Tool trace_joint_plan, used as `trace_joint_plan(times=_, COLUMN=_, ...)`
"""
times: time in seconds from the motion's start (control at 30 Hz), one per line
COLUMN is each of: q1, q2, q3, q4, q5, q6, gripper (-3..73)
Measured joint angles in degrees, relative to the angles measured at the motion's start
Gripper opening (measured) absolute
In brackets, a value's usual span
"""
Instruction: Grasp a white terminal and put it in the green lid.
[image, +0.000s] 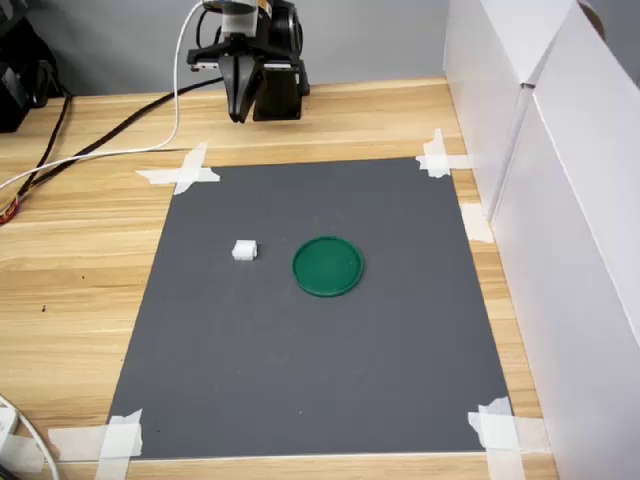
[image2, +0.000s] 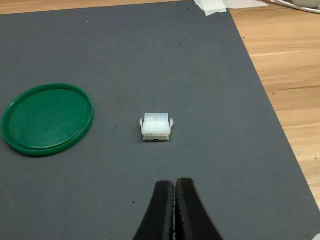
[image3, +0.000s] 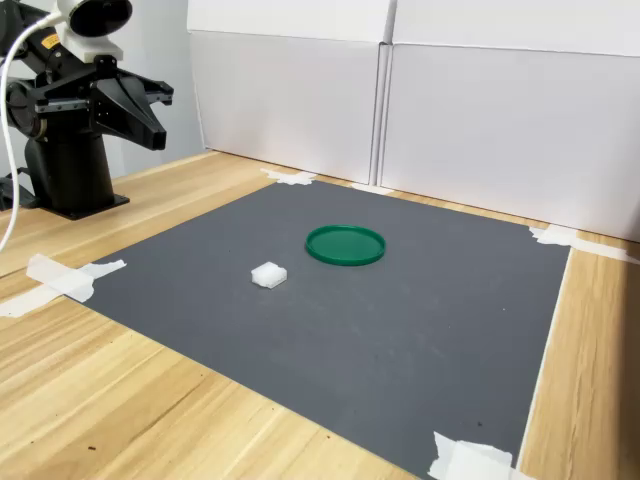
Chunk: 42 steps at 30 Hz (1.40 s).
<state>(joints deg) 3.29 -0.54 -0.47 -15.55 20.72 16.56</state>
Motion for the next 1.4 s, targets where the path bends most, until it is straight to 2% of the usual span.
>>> trace_joint_plan(times=0.67, q1=0.0, q2=0.8, q3=-2.3, q4=0.0, q5=1.9, q6=-0.9, gripper=-1.5)
trace_joint_plan(times=0.97, q1=0.0, q2=13.6, q3=-11.1, q4=0.0, q5=3.6, q6=-1.1, gripper=-1.5)
trace_joint_plan(times=1.4, q1=0.0, q2=37.5, q3=-29.9, q4=-1.6, q5=13.8, q6=-2.1, gripper=-1.5)
